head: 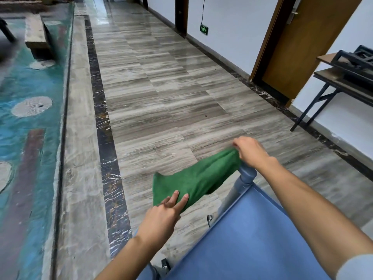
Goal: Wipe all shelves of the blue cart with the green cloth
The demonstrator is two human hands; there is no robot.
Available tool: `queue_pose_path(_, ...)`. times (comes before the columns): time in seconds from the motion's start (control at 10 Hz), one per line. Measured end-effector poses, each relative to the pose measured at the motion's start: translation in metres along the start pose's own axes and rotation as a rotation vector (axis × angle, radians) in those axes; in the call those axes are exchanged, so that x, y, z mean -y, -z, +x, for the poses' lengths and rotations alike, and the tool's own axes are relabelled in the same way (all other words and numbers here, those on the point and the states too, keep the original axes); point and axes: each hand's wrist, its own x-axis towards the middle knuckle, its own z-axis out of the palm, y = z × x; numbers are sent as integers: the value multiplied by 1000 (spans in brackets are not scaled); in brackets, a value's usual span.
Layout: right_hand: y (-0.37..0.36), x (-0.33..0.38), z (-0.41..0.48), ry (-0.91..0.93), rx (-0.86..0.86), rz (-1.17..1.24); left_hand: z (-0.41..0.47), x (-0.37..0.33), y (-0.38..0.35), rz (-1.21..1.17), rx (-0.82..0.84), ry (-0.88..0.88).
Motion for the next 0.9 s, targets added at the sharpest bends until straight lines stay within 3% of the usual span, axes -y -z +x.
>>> queue_pose_path(0.1, -4, -1, -6, -8, 50, 2, -18, 10, -6, 11, 21, -12)
queue_pose_path(0.2, -13, 6, -20, 151, 71, 99, -32, 18, -8, 3, 2, -8)
queue_pose_path(0.3, -31, 12, -40, 306, 68, 44, -47, 17, -1, 55, -65, -6)
queue_pose_path(0.4, -46, 22, -55, 257, 43, 12, -62, 15, 6, 155, -80, -16)
queue_pose_path(0.7, -27, 56, -133, -84, 62, 192, -39, 4, 36, 34, -32, -43)
queue_pose_path(0.8, -3, 57, -194, -217, -2, 200, -27, -21, 60, -11, -116, -152)
queue_pose_path(0.9, 14, 60, -232, -316, -74, 165, -14, -44, 80, -14, -84, -241)
